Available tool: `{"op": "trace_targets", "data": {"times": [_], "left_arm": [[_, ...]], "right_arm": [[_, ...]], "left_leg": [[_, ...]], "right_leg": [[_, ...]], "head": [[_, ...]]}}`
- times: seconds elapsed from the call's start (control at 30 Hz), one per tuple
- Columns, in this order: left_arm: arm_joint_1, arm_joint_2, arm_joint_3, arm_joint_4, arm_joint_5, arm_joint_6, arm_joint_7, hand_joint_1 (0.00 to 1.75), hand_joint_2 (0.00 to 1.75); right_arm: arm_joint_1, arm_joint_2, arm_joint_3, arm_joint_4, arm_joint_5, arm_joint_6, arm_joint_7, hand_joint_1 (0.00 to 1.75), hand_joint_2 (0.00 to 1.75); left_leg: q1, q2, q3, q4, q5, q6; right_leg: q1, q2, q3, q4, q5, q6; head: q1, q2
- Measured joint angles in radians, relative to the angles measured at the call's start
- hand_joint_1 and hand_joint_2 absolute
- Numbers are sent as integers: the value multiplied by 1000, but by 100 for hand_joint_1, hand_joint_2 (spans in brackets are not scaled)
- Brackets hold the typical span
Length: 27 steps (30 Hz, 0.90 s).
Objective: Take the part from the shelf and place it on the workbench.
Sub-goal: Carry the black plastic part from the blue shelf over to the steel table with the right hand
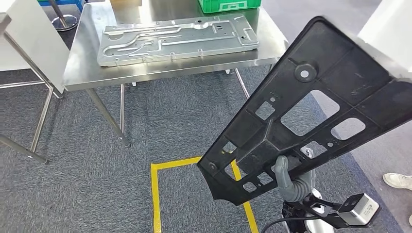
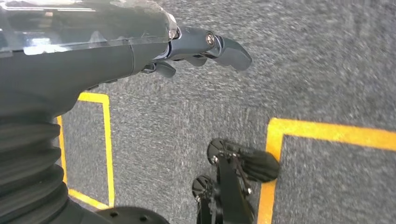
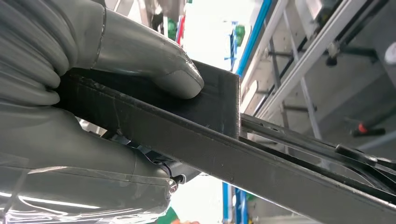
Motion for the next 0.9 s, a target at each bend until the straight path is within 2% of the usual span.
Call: {"op": "trace_targets", "data": {"times": [0.03, 0.1, 0.13, 0.17, 0.2, 0.23, 0.3, 0.33, 0.37, 0.47, 0.53, 0.57, 0.63, 0.67, 0.7, 0.73, 0.8, 0.83, 0.87, 0.9], "left_arm": [[-1, 0, 0, 0, 0, -1, 2, 0, 175], [-5, -3, -1, 0, 0, -2, 5, 0, 175], [-7, -4, -2, 0, 0, -1, 8, 0, 175], [-8, -6, -3, 0, 0, 0, 10, 0, 175], [-7, -9, -4, 0, 0, 2, 14, 0, 175], [-7, -11, -5, 0, 0, 3, 16, 0, 175], [-6, -17, -6, 0, 0, 6, 19, 0, 175], [-6, -21, -6, 0, 0, 9, 20, 0, 175], [-6, -23, -7, 0, 0, 12, 20, 0, 175], [-1, -26, -7, 0, 0, 18, 22, 0, 175], [0, -28, -8, 0, 0, 20, 25, 0, 175], [-2, -29, -8, 0, 0, 21, 26, 0, 175], [-4, -30, -8, 0, 0, 22, 26, 0, 175], [-4, -30, -8, 0, 0, 22, 25, 0, 175], [-2, -30, -8, 0, 0, 22, 24, 0, 175], [-1, -31, -8, 0, -1, 22, 24, 0, 175], [0, -31, -8, 0, -1, 23, 26, 0, 175], [0, -32, -9, 0, -1, 24, 27, 0, 175], [-1, -32, -10, 0, -1, 24, 28, 0, 175], [0, -33, -11, 0, -1, 24, 28, 0, 175]], "right_arm": [[-3, -2, 6, -7, 2, 2, -5, 175, 175], [-7, -8, 20, -27, 10, 10, -14, 175, 175], [-10, -12, 30, -37, 15, 13, -16, 175, 175], [-15, -15, 41, -47, 19, 14, -16, 175, 175], [-23, -18, 55, -55, 22, 13, -15, 175, 175], [-34, -20, 72, -63, 23, 10, -14, 175, 175], [-61, -23, 111, -80, 19, 0, -6, 175, 175], [-75, -24, 132, -86, 16, -4, 0, 175, 175], [-86, -24, 151, -92, 12, -6, 5, 175, 175], [-104, -24, 192, -102, 4, -7, 13, 175, 175], [-112, -24, 209, -106, 0, -6, 14, 175, 175], [-115, -24, 215, -107, -2, -4, 14, 175, 175], [-119, -24, 223, -107, -4, -3, 14, 175, 175], [-120, -24, 225, -107, -5, -3, 16, 175, 175], [-121, -24, 228, -106, -6, -2, 18, 175, 175], [-124, -24, 231, -106, -8, -2, 21, 175, 175], [-131, -24, 238, -105, -12, 0, 24, 175, 175], [-136, -24, 241, -104, -14, 1, 25, 175, 175], [-141, -24, 244, -103, -15, 1, 25, 175, 175], [-145, -24, 246, -102, -16, 1, 26, 175, 175]], "left_leg": [[3, -13, 3, -4, 3, 7], [4, -38, 4, -7, 5, 15], [4, -52, 4, -6, 5, 17], [3, -66, 4, -5, 5, 18], [2, -79, 4, -4, 4, 18], [2, -89, 5, -1, 3, 18], [2, -107, 7, 4, -2, 14], [0, -114, 6, 8, -4, 10], [0, -119, 4, 10, -6, 6], [0, -124, 1, 7, -8, -11], [0, -100, -7, 34, -28, -21], [1, -82, -25, 76, -53, -25], [5, -54, -85, 202, -115, -33], [8, -49, -112, 256, -133, -37], [10, -46, -125, 280, -134, -41], [13, -44, -118, 263, -115, -43], [17, -38, -54, 134, -49, -45], [16, -34, -22, 71, -27, -44], [14, -33, -2, 30, -15, -40], [12, -33, 6, 14, -15, -34]], "right_leg": [[-3, 27, -12, 31, -21, 4], [-5, 87, -71, 150, -82, 7], [-5, 100, -107, 217, -106, 8], [-5, 105, -136, 262, -115, 8], [-5, 107, -149, 274, -103, 7], [-5, 108, -144, 248, -71, 5], [-4, 117, -97, 120, 9, -5], [-3, 124, -75, 62, 34, -10], [-1, 129, -62, 24, 46, -14], [0, 130, -57, 2, 49, -25], [-6, 124, -49, -10, 54, -36], [-8, 118, -45, -14, 55, -40], [-5, 109, -43, -15, 54, -45], [-5, 105, -43, -14, 53, -45], [-4, 101, -43, -14, 52, -45], [-5, 98, -42, -13, 50, -43], [-7, 94, -40, -8, 45, -36], [-6, 93, -39, -4, 42, -31], [-5, 92, -40, -1, 40, -26], [-4, 92, -40, 0, 38, -21]], "head": [[1, 0], [2, 0], [3, 0], [3, 0], [3, 0], [3, 0], [3, 0], [3, 0], [3, 0], [3, 0], [2, 0], [1, 0], [-1, 0], [-1, 0], [-1, 0], [-1, 0], [-1, 0], [-1, 0], [-1, 0], [0, 0]]}}
